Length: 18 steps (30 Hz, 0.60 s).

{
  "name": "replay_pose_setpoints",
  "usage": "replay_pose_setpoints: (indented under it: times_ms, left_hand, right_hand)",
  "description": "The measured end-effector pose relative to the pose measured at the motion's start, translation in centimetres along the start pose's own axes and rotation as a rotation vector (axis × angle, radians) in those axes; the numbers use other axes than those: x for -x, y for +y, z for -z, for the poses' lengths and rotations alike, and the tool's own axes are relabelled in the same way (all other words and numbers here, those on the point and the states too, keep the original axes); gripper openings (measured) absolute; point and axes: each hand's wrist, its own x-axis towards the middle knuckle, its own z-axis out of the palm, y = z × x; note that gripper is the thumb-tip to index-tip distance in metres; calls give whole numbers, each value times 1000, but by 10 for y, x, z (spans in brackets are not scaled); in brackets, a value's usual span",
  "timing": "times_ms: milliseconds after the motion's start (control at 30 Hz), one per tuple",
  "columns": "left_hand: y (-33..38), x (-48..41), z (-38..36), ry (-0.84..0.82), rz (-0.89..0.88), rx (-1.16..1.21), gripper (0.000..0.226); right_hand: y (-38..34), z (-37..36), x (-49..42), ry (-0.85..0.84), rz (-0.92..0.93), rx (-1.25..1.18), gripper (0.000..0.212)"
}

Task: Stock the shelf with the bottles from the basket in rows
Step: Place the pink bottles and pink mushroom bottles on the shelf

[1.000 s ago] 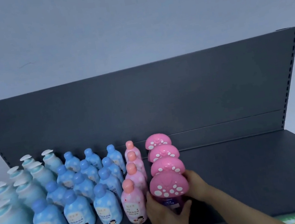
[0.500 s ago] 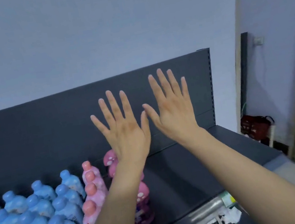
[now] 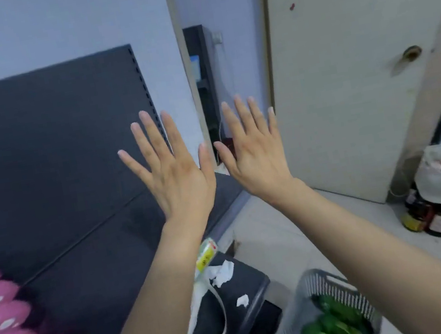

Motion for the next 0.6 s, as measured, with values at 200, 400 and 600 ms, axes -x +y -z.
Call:
replay_pose_setpoints:
  times_ms: [200,400,600]
  left_hand:
    - [96,43,-75,-186,-106,152,68]
    - [162,122,-169,-408,-129,169,69]
    - [188,220,-249,-708,-146,89,70]
  right_hand:
    - [117,-21,57,-130,-156,72,59]
    - [215,-74,134,-459,-278,44,69]
    - [278,-142,224,-786,-380,46,74]
